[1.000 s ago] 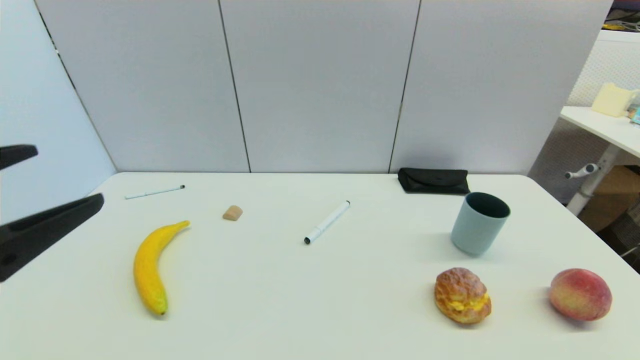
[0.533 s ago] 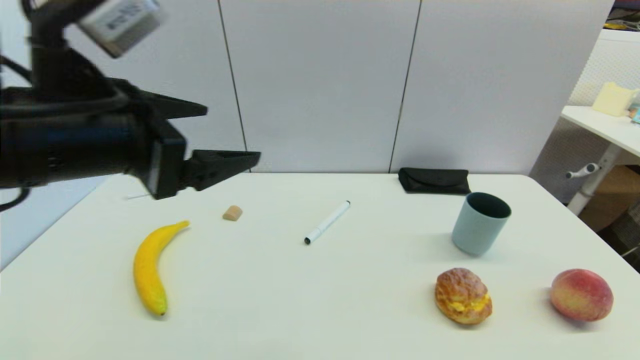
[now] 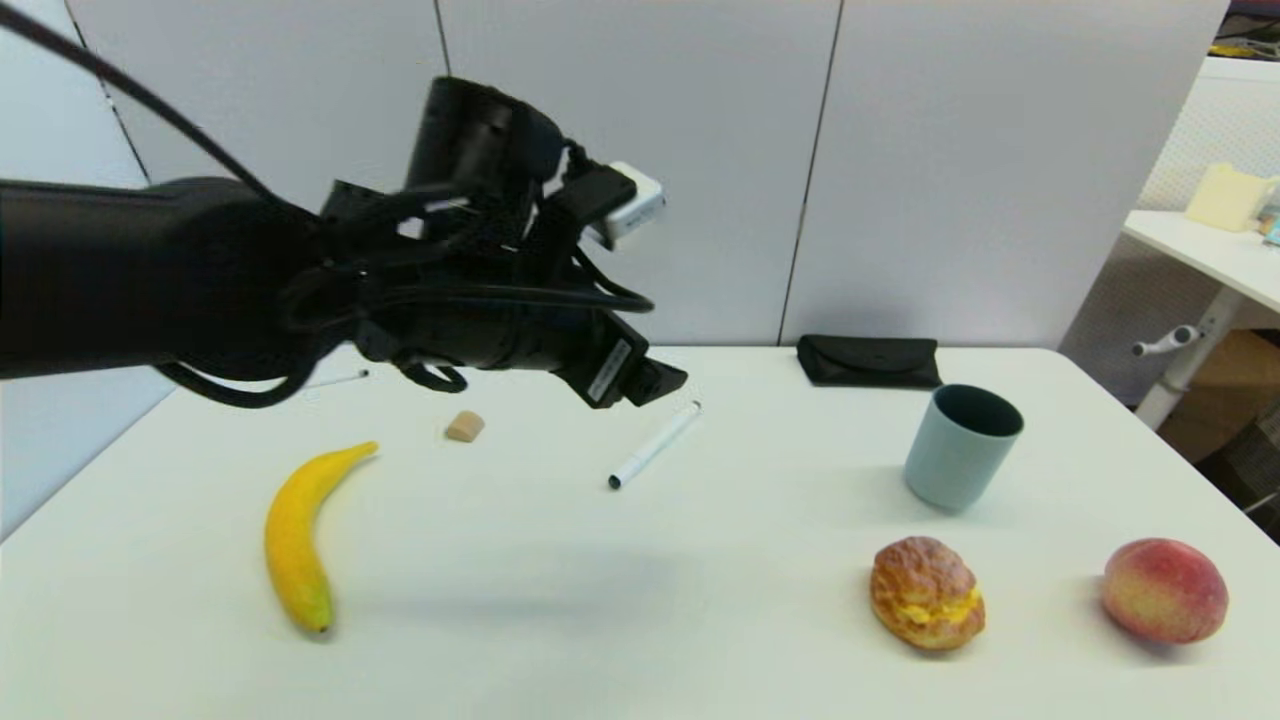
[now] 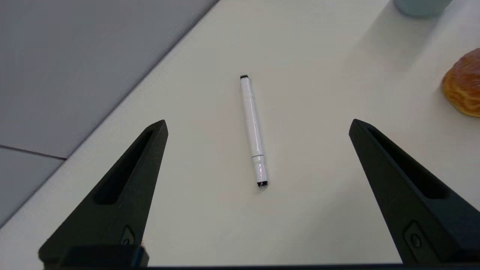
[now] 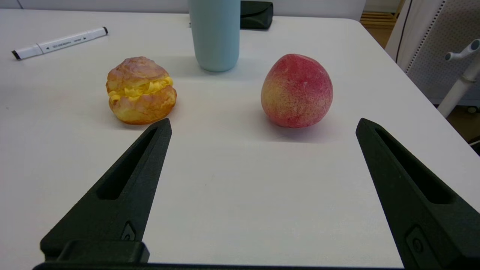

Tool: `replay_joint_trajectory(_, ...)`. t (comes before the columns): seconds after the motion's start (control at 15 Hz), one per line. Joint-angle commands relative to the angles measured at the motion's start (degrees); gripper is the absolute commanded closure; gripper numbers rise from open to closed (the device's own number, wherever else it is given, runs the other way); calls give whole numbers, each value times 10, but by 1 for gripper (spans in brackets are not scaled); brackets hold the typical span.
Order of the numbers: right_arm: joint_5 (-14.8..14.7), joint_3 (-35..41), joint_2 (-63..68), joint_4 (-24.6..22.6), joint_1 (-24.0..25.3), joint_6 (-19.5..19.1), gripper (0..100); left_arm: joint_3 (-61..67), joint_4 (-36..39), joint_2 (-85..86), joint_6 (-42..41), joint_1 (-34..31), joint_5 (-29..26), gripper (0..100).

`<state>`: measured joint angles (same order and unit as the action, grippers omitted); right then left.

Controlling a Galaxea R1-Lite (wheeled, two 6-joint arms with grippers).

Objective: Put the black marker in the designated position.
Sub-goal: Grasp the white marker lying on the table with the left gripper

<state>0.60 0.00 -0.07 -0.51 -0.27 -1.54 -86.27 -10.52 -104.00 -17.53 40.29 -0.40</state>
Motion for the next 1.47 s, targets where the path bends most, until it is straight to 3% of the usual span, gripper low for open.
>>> replay_joint_trajectory(0.07, 0, 0, 1, 0, 0, 0, 0, -18, -4, -98, 36, -4, 2, 0)
replay_joint_trajectory(0.4, 0, 0, 1, 0, 0, 0, 0, -49, -21, -153, 66, -13, 37, 0)
replay_joint_trajectory(0.93, 0, 0, 1, 0, 0, 0, 0, -154, -160, -207, 82, -16, 32, 0)
replay_joint_trajectory(1.47, 1, 0, 1, 0, 0, 0, 0, -170, -163, -231, 79, -15, 37, 0)
